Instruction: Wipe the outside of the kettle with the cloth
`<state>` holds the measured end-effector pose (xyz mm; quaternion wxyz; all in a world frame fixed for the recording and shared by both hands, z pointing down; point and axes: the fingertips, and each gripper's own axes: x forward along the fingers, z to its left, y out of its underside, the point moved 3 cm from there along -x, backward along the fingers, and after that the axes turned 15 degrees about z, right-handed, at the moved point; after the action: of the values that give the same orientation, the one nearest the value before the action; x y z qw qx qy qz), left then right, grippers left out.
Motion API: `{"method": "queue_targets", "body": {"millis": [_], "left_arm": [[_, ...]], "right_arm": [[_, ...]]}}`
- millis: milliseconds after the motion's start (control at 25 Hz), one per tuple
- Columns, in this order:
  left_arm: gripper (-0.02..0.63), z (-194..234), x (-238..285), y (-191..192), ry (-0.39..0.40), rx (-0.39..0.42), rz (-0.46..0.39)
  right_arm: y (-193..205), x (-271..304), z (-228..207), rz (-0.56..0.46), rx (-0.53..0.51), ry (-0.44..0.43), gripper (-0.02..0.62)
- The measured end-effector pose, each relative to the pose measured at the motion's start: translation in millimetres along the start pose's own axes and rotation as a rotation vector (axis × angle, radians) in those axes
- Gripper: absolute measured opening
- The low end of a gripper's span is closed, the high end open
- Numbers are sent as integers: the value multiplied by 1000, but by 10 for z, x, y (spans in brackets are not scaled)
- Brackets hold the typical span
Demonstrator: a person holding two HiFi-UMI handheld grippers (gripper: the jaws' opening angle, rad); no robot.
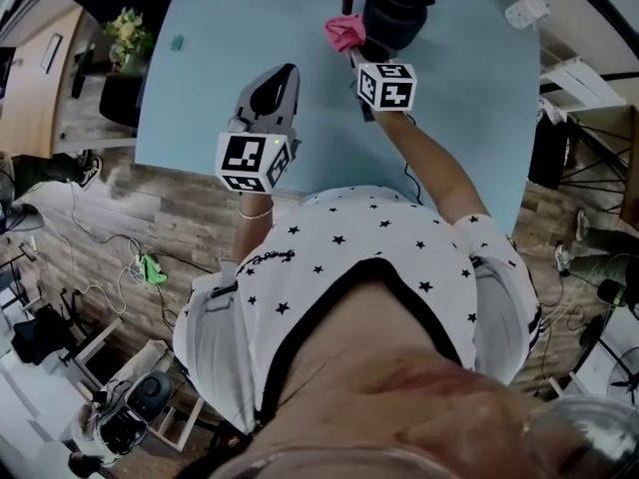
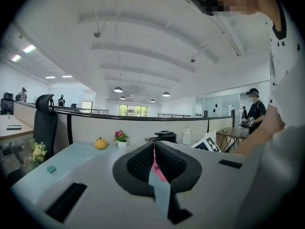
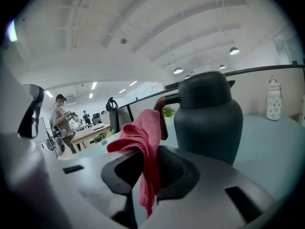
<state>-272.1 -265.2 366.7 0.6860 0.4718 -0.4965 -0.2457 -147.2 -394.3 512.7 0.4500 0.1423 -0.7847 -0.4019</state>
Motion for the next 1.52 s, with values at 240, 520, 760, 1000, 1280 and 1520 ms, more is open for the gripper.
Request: {"method": "queue_targets", "body": {"millis": [240,520,760,1000,1280,1520], "left_arm": [[34,93,28,57,-20,-17,17],[34,-25,95,37,10,5,24],[34,-182,141,10,32,21,15],[34,-283,217,-50,53,41,12],[33,-262,202,-60,48,50,23],[34,-272,251,-75,41,49,30]], "right_arm": [[34,85,-253,23,40,55,67],[24,-123,-468,-3,81,90,69],[76,-371,-621,-12,89,105,70],[74,-518,-833,-22,91,136,71],[103,-599,-1042,-37,151,175,71],[76,-637,-1257,-55,193,200,71]]}}
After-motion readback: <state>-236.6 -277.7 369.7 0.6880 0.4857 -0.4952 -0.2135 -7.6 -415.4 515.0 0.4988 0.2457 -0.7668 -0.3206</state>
